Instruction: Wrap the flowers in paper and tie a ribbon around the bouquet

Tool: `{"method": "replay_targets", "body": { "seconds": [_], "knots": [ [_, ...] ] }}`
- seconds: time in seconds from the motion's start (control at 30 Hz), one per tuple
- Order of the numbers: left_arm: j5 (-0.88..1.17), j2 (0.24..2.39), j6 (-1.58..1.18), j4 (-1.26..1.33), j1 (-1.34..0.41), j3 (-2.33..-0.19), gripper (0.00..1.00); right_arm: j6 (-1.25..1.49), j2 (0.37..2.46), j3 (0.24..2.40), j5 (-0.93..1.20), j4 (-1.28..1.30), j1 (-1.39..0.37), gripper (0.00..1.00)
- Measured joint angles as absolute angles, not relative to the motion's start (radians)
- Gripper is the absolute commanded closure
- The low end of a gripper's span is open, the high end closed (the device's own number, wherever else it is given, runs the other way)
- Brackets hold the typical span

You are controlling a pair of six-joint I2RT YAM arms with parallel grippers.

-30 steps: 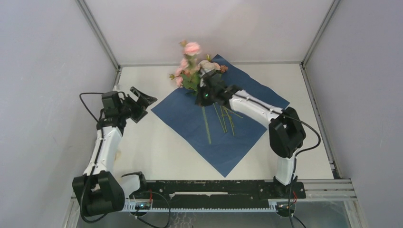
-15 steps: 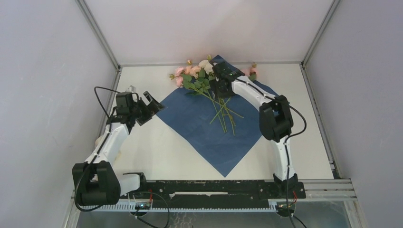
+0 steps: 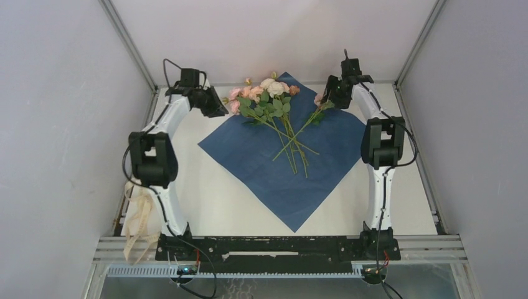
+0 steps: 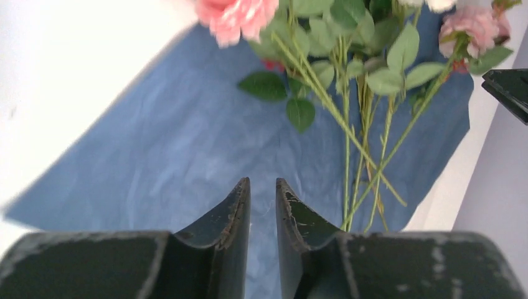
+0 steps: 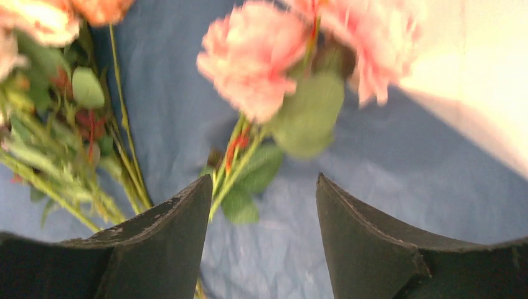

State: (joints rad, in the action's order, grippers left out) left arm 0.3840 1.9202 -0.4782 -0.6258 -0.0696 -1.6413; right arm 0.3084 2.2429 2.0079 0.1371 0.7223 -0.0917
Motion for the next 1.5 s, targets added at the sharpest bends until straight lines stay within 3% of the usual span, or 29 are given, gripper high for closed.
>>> {"method": "replay_targets", "body": {
  "seconds": [0.2, 0.47, 0.77, 0.87, 1.13, 1.5],
  "knots": [
    [0.336, 2.240, -0.466, -0.652, -0.092, -1.986, 0.60, 0.366, 2.488, 2.273, 0.197, 0.744, -0.081, 0.30],
    [0.299, 2.487, -0.471, -0.597, -0.141, -2.194, 0.57, 0.385, 2.553, 2.286, 0.326, 0.728, -0.110, 0.51],
    [0.327, 2.598, -0.503, -0.477, -0.212, -2.292, 0.59, 0.246, 2.555, 2.244, 0.457, 0.646, -0.186, 0.62],
    [0.341, 2.609, -0.515, -0.434, -0.225, -2.301, 0.58, 0.191, 2.555, 2.241, 0.466, 0.619, -0.249, 0.59],
    [0.360, 2.615, -0.513, -0.345, -0.245, -2.307, 0.54, 0.106, 2.544, 2.241, 0.435, 0.592, -0.327, 0.31],
    [0.358, 2.555, -0.425, -0.324, -0.279, -2.246, 0.33, 0.078, 2.237, 1.982, 0.316, 0.629, -0.265, 0.26]
  ]
}}
